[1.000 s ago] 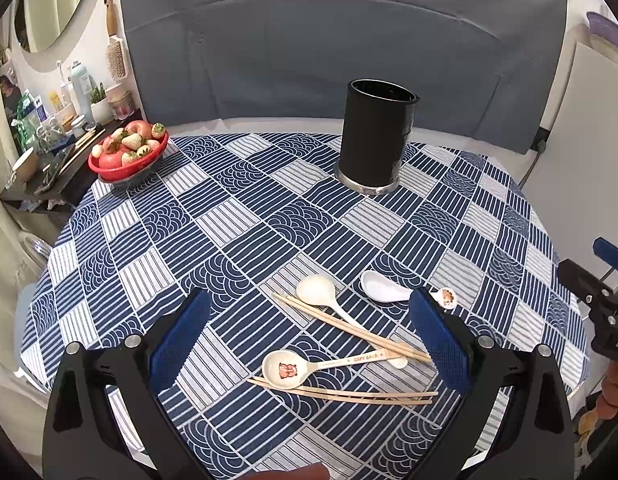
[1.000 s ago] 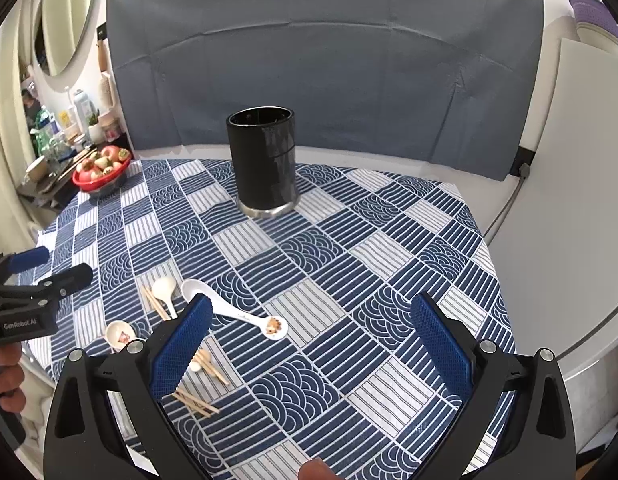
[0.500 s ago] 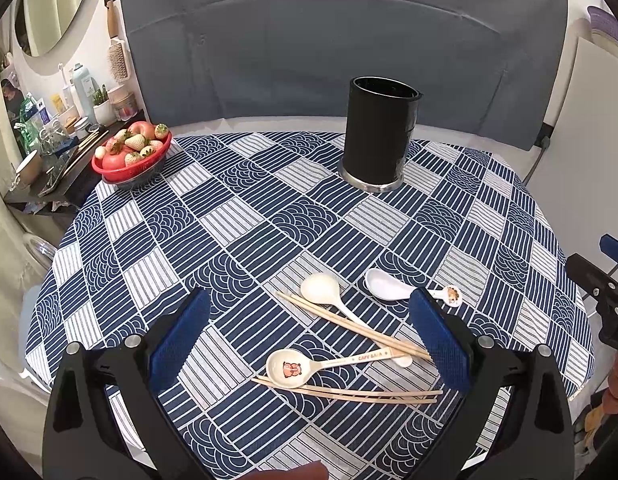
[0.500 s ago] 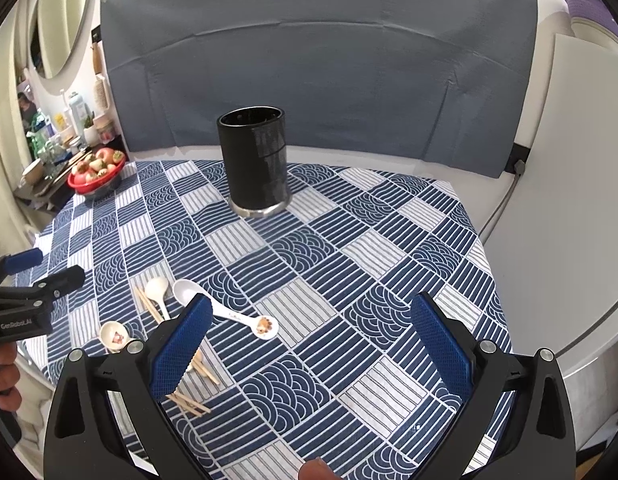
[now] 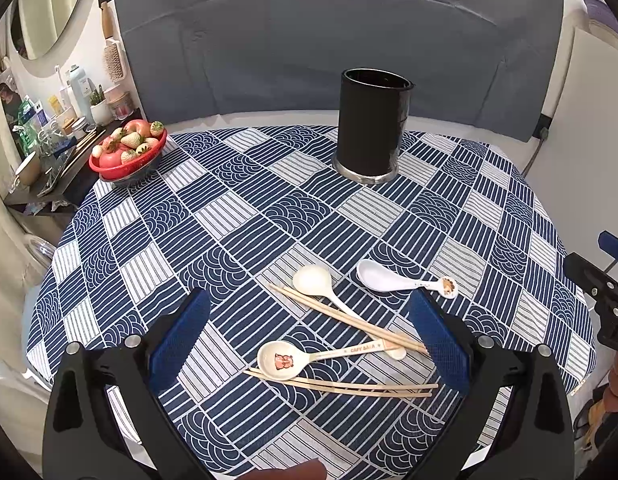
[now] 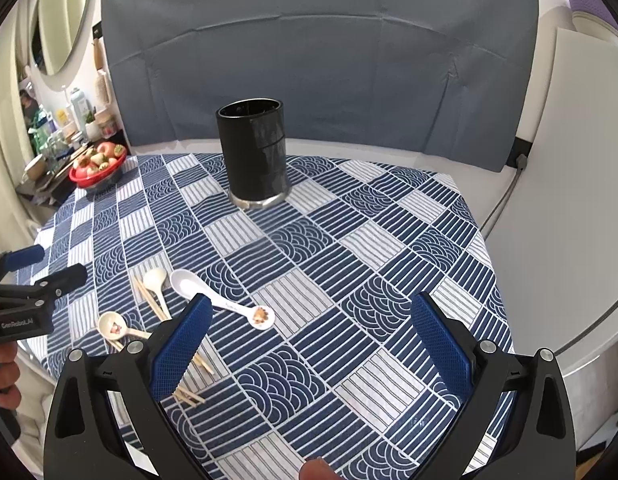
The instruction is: Organize utensils
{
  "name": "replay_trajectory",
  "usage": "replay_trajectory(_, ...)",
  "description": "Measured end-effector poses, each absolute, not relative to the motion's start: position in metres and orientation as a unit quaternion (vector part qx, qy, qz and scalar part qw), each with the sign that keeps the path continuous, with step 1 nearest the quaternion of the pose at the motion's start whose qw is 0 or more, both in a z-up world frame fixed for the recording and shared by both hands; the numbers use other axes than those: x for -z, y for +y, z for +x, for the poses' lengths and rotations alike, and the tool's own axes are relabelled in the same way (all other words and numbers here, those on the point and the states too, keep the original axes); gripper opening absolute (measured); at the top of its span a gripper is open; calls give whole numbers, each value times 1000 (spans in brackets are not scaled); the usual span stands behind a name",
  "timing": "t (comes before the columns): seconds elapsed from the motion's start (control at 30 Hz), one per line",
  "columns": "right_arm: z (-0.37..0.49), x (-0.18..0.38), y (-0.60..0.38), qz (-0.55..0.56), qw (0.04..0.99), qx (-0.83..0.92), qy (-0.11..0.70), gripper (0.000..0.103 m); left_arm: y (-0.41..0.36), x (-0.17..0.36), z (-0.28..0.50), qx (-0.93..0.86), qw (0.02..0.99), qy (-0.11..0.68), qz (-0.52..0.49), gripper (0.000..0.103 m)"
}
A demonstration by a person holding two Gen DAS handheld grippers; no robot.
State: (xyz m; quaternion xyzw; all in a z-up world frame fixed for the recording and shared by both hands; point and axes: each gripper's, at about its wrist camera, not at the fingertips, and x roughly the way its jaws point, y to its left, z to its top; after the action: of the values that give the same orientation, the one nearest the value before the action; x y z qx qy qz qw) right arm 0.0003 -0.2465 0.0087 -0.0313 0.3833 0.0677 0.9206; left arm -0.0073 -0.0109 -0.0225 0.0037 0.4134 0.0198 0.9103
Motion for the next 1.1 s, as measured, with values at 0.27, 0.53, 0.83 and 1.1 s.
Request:
replay_trajectory(0.27,0,-2,-253,-42,914,-73,396,95,-19,31,-10,-27,907,421,10,97)
replay_trajectory(0.53,-1,3,-262,-63,912,-75,397,95,-26,40,-11,-37,902,430,3,97)
replay_trajectory(0.83,-3,10,-270,-79,906,-109,402,95,-32,51,-14,-52,896,441,-12,97)
replay_trajectory(1.1,0,19,-268,-101,897,-138,409,95,-34,53,-14,-67,893,445,-9,97)
